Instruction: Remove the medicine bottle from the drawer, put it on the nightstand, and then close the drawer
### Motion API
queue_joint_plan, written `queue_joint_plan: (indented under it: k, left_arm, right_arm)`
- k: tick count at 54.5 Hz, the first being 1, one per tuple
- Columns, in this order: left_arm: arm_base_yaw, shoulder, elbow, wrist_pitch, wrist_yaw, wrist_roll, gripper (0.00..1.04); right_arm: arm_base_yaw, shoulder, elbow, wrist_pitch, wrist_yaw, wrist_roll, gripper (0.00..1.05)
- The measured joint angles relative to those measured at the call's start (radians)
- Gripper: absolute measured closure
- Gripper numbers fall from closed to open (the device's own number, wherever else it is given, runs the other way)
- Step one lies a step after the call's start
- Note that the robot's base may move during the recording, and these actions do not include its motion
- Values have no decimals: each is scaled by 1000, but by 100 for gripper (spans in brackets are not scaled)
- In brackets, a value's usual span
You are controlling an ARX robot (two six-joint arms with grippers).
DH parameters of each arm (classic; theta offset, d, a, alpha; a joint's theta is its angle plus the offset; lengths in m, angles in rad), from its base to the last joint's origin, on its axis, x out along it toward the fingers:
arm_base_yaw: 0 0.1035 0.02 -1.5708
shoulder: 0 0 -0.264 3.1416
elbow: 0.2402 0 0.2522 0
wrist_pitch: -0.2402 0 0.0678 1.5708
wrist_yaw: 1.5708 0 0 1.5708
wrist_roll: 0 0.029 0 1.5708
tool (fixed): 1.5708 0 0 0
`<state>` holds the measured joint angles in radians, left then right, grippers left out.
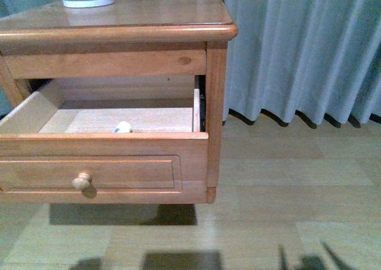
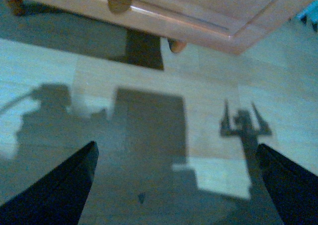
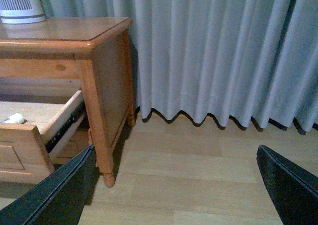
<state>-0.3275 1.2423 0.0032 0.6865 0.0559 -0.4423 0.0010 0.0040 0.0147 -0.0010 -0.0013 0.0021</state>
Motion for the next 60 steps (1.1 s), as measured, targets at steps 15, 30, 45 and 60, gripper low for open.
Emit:
queue_joint_plan:
  k: [15,30,45,60]
  left_arm:
    - [238,-745,152,-662,178,35,6]
    - [494,-863,336,-825,391,29,6]
    - [340,-1040,294,-762,-29,330,37]
    - [331,-1102,171,-727,-50,424,87]
  right_arm:
    - [0,0,0,0,1,0,7]
    - [0,0,0,0,1,0,7]
    - [0,0,0,0,1,0,7]
    - [1,0,0,0,5,0,7]
